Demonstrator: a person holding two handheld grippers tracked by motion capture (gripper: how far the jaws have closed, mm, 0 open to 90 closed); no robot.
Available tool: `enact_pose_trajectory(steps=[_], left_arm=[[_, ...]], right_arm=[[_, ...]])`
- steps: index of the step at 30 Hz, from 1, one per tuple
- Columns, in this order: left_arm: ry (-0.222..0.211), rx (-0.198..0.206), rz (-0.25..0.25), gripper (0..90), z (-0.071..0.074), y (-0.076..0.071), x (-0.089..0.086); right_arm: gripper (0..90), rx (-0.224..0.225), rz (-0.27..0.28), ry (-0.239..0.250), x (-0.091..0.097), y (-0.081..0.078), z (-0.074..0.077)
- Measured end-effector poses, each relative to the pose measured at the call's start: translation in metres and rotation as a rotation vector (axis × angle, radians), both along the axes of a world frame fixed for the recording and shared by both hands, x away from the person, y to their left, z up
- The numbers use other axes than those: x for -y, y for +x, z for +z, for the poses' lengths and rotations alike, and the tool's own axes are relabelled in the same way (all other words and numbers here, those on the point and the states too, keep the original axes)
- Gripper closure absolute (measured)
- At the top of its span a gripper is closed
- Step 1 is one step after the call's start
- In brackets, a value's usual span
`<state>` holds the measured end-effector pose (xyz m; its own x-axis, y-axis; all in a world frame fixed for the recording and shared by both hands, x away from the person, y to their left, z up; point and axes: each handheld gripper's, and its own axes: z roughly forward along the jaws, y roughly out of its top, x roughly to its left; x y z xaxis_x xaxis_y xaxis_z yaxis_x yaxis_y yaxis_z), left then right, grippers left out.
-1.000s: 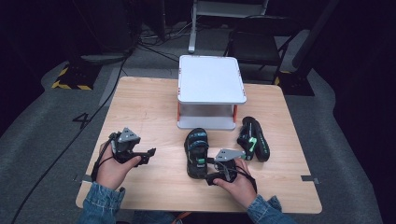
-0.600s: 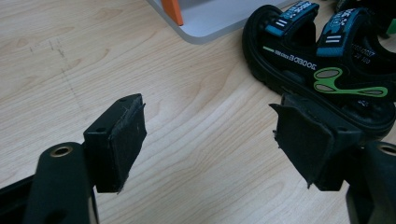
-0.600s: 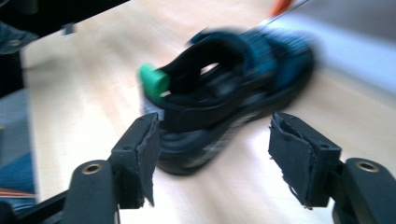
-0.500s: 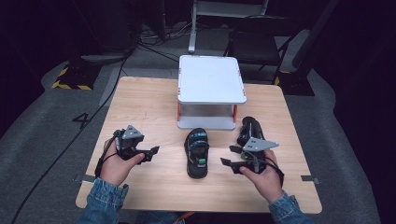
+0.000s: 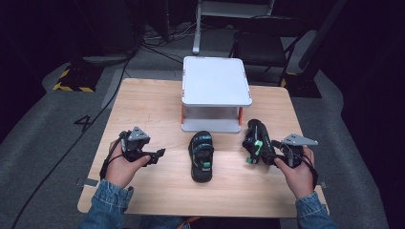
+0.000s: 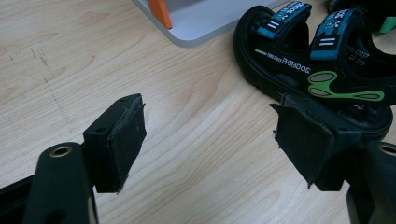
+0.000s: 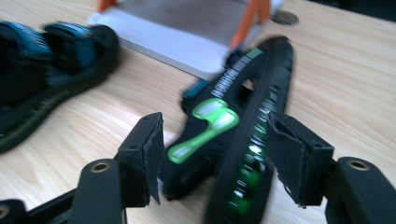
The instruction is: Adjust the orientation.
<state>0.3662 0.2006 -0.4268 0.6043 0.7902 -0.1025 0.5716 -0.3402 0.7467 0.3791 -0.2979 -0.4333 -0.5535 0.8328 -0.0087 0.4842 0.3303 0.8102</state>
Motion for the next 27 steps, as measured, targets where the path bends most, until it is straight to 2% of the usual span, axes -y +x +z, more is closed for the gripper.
enact_pose_trajectory(steps=[9, 10, 14, 16, 19, 20, 21, 23, 27], left_arm=[[0.008, -0.001, 0.001, 24.4, 0.0, 0.0, -0.002], [0.007, -0.001, 0.002, 24.4, 0.0, 0.0, -0.002], [0.008, -0.002, 0.005, 24.4, -0.001, 0.0, -0.003], [0.0, -0.004, 0.009, 24.4, -0.001, -0.001, -0.002], [0.003, -0.005, 0.005, 24.4, -0.001, -0.001, -0.003], [0.003, -0.003, 0.007, 24.4, -0.001, -0.001, -0.003], [0.003, -0.003, 0.006, 24.4, -0.001, -0.001, -0.003], [0.005, -0.001, 0.004, 24.4, -0.001, -0.001, -0.004], [0.002, -0.001, 0.008, 24.4, -0.001, -0.002, -0.004]], right_arm=[[36.2, -0.042, -0.063, -0.047, 0.013, 0.007, -0.013], [33.6, -0.051, -0.068, -0.047, 0.014, 0.009, -0.016], [33.9, -0.069, -0.064, -0.031, 0.016, 0.011, -0.021], [35.4, -0.073, -0.057, -0.009, 0.018, 0.012, -0.023], [41.3, -0.076, -0.062, 0.014, 0.022, 0.012, -0.022], [44.5, -0.064, -0.081, 0.015, 0.025, 0.011, -0.02], [44.5, -0.064, -0.081, 0.015, 0.025, 0.011, -0.02], [51.5, -0.053, -0.097, 0.024, 0.03, 0.01, -0.018], [52.2, -0.025, -0.154, 0.013, 0.044, 0.01, -0.019]])
